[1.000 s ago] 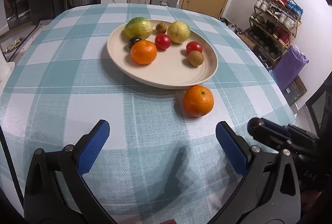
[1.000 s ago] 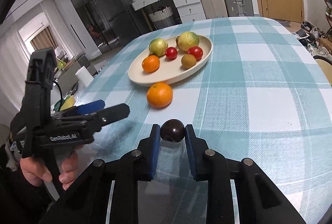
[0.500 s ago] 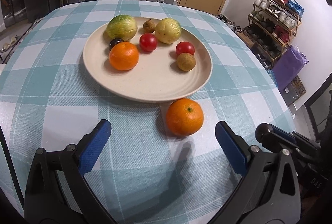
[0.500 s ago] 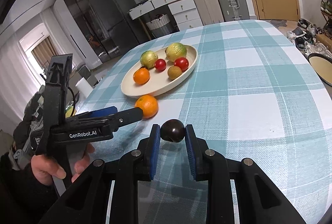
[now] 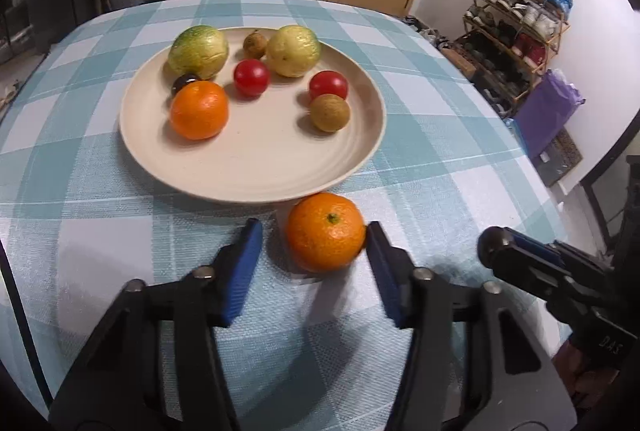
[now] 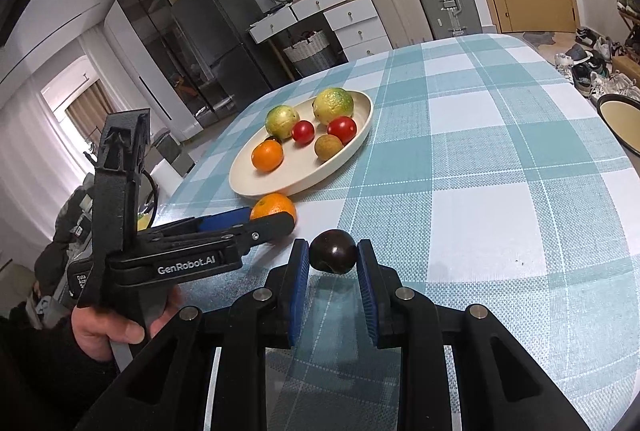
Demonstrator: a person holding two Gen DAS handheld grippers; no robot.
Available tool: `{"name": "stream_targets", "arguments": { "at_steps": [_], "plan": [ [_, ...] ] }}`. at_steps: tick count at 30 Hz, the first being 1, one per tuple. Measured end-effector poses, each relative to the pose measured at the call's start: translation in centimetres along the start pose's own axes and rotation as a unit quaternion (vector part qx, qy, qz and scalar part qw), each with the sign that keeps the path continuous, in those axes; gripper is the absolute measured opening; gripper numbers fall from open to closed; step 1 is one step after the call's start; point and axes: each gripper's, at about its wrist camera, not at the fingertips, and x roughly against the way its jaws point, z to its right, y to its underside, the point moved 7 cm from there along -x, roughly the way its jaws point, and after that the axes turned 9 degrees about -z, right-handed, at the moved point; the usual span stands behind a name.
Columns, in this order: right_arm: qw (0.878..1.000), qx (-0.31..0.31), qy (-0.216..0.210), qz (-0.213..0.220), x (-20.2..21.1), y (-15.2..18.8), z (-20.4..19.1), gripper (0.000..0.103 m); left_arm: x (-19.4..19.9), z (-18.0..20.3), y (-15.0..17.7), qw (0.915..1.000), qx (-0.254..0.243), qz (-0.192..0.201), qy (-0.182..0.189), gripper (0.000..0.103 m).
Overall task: Organize fruits
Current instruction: 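Grasp the tangerine with the left tool while the right tool holds the plum, then carry the plum and tangerine onto the cream plate and open both tools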
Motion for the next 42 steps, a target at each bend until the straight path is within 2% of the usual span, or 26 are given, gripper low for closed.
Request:
{"name": "stream_targets", "arguments": {
  "at_steps": [1, 3, 7, 17, 26, 36, 42],
  "plan": [
    [1.0, -0.002, -0.001, 0.0, 0.0, 0.0, 0.1, 0.025, 0.0, 0.2, 0.0, 1.0, -0.003, -0.002, 0.006, 0.036],
    [1.0, -0.004, -0.003, 0.0, 0.0, 0.1, 0.2, 0.025, 0.0, 0.6, 0.1, 0.9998, -0.02, -0.002, -0.004, 0.036],
    [1.0, -0.006, -0.005, -0.001, 0.0, 0.1, 0.2, 0.025, 0.2, 1.2, 0.5, 0.9994, -0.032, -0.009, 0.009, 0.035],
    [1.0, -0.002, -0.002, 0.002, 0.1, -0.1, -0.4, 0.025, 2.4, 1.1, 1.0, 0.9991, -0.037, 0.01, 0.019, 0.035],
    [1.0, 0.01, 0.0, 0.003, 0.1, -0.4, -1.7, 0.025, 6.3, -1.1, 1.7, 0.9986, -0.017, 0.036, 0.033, 0.035],
    [0.999, 0.039, -0.012, 0.012, -0.7, -2.9, -4.5, 0.025, 8.5, -4.5, -0.5, 0.9984, 0.001, 0.053, 0.023, 0.035],
    [0.999, 0.044, -0.024, 0.017, -1.7, -5.2, -5.4, 0.025, 8.0, -5.2, -2.7, 0.9973, 0.016, 0.054, 0.047, 0.035]
  ]
}}
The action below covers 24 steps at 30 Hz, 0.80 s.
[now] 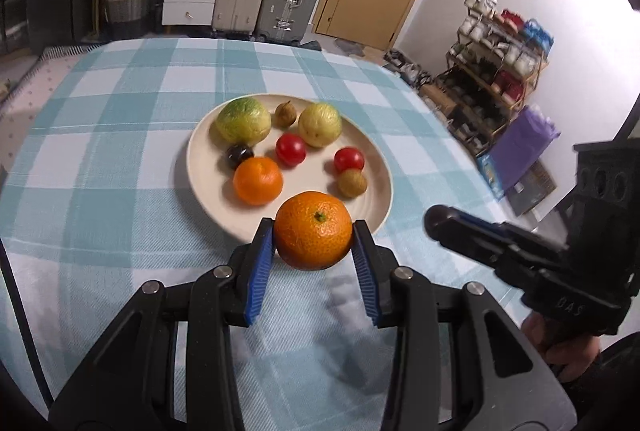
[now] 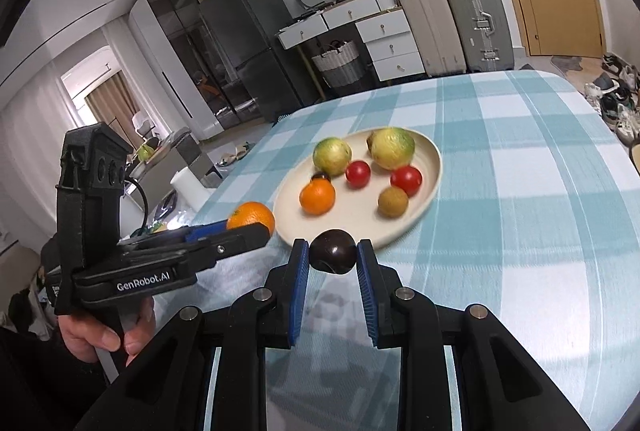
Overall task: Organize fruits
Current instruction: 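Carry the plum and tangerine onto the cream plate and open both tools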
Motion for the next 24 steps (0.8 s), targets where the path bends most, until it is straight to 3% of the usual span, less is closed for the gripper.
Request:
{"name": "stream_targets", "arguments": {
  "at_steps": [7, 12, 24],
  "plan": [
    [1.0, -0.001, -0.013, -0.013, -1.6, -2.4, 0.2, 0.025, -1.7, 0.2, -3.1, 1.0, 0.001, -0.002, 0.005, 0.035],
    [0.999, 0.01, -0.006, -0.034, -3.6, -3.3, 0.5, 0.025, -4.2, 1.3, -5.0, 0.9987, -0.014, -0.032, 0.036, 0.036],
    [0.998, 0.003, -0.004, -0.065, -6.5, -3.8, 2.3, 0.025, -7.6, 2.3, -7.3, 0.9953, -0.021, -0.063, 0.07, 0.036]
  ]
}}
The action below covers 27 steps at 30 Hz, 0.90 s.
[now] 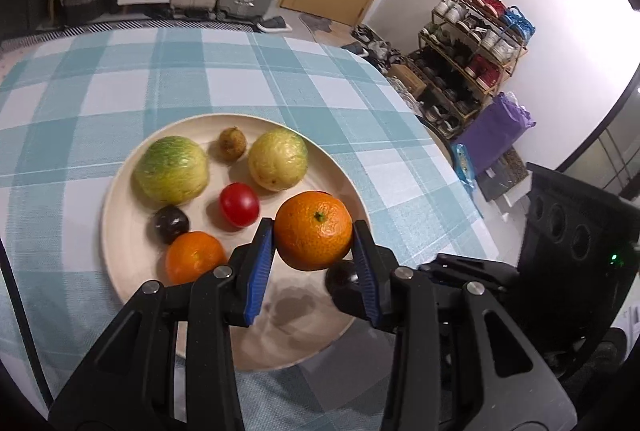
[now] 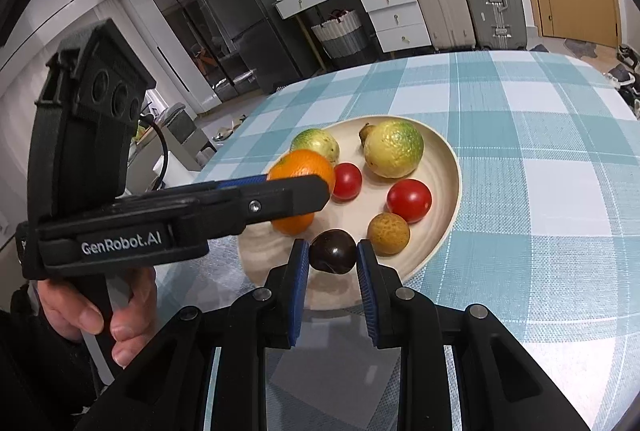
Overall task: Organize fruits
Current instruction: 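Carry the plum and tangerine onto the cream plate and open both tools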
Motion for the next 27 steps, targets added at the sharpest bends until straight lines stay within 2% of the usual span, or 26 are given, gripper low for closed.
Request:
{"name": "stream_targets", "arguments": {
  "at_steps": [10, 14, 16, 17, 19, 21, 27],
  "plan": [
    [1.0, -0.013, -0.01, -0.01, -1.1, -0.8, 0.7, 0.025, -1.9, -0.5, -1.0, 0.9996, 0.01, -0.023, 0.015, 0.036],
    [1.0, -0.014, -0.013, -0.01, -1.3, -1.3, 0.5, 0.026, -2.2, -0.7, -1.7, 0.9996, 0.013, -0.023, -0.004, 0.036],
    [1.0, -0.019, -0.004, -0.012, -1.5, -1.5, 0.7, 0.03, -2.0, -0.6, -2.0, 0.9997, 0.008, -0.02, -0.01, 0.039],
    [1.0, -0.025, -0.002, -0.012, -1.5, -1.5, 0.9, 0.037, -1.9, -0.6, -2.1, 0.9997, 0.006, -0.018, -0.013, 0.047],
    [0.999, -0.034, -0.013, -0.005, -1.3, -1.7, 1.0, 0.043, -1.3, -0.6, -2.3, 0.9998, 0.007, -0.009, -0.015, 0.053],
    [0.999, -0.035, -0.012, 0.0, -1.0, -1.8, 1.0, 0.048, -0.9, -0.7, -2.4, 0.9999, 0.01, -0.005, -0.009, 0.053],
    [0.999, -0.035, -0.008, 0.024, 0.8, -1.6, 0.9, 0.049, 0.4, -0.7, -1.9, 0.9998, 0.019, -0.001, -0.006, 0.053]
  ]
}}
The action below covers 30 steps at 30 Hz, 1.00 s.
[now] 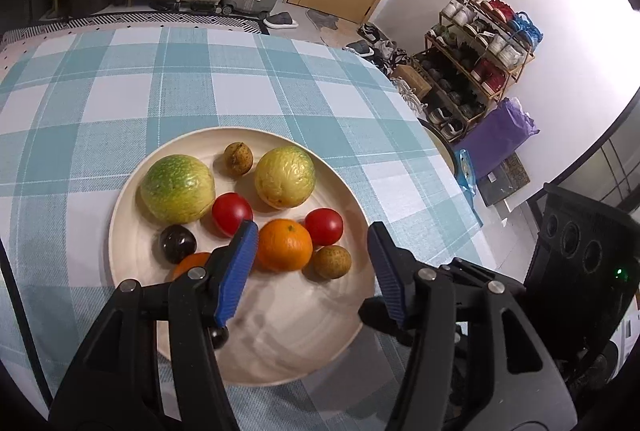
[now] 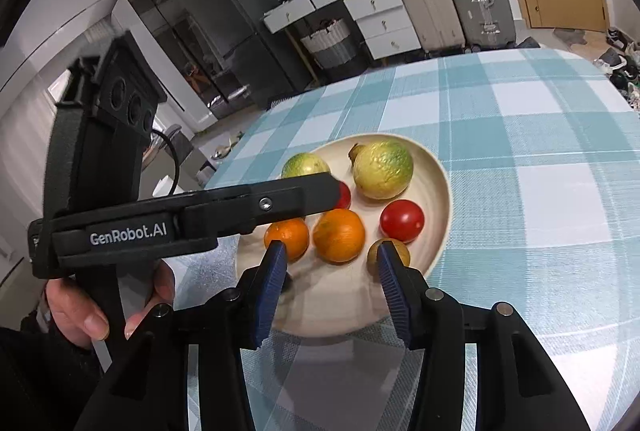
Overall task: Organize fruits
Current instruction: 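Carry the plum and tangerine onto the cream plate and open both tools, then raise both tools away from the plate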
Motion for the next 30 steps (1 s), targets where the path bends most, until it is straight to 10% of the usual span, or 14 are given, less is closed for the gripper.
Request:
{"name": "stream_targets", "arguments": {
  "at_steps": [30],
  "plan": [
    [0.995, 0.001, 0.045, 0.094, 6.2, 1.6, -2.1, 0.085, 13.7, -0.9, 4.4, 0.9801, 0.007, 0.152, -0.127, 0.084]
  ]
}}
